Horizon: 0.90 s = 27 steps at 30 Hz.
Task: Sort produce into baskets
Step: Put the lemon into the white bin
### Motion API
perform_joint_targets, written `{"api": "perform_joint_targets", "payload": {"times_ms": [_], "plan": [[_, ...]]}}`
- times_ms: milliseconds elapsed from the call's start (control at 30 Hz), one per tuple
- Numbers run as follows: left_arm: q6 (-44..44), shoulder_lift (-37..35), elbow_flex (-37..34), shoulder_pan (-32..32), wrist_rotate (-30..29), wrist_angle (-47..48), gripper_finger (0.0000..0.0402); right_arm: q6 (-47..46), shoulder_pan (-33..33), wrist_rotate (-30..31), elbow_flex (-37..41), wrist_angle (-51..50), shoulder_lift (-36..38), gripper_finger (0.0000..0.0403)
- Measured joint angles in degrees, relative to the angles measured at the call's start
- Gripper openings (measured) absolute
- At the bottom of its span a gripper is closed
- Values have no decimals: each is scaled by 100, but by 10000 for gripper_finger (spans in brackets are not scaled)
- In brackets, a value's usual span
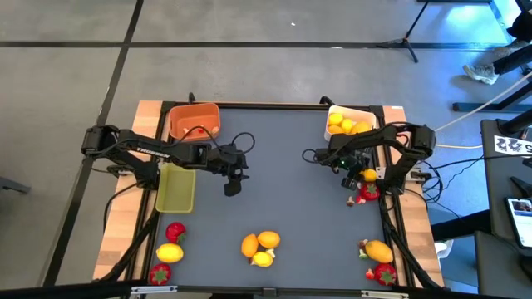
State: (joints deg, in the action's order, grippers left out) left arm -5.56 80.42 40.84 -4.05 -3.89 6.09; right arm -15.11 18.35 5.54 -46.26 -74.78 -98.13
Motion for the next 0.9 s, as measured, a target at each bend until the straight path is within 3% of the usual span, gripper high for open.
{"api": "perform_joint_targets", "payload": {"times_ms": [467, 900], "plan": [[101, -144, 0, 0, -108, 13, 173, 11, 7, 192, -780, -326, 1214, 141], [91, -212, 0, -7, -119, 8, 173, 66, 255, 1719, -1845, -215, 1918, 142]]}}
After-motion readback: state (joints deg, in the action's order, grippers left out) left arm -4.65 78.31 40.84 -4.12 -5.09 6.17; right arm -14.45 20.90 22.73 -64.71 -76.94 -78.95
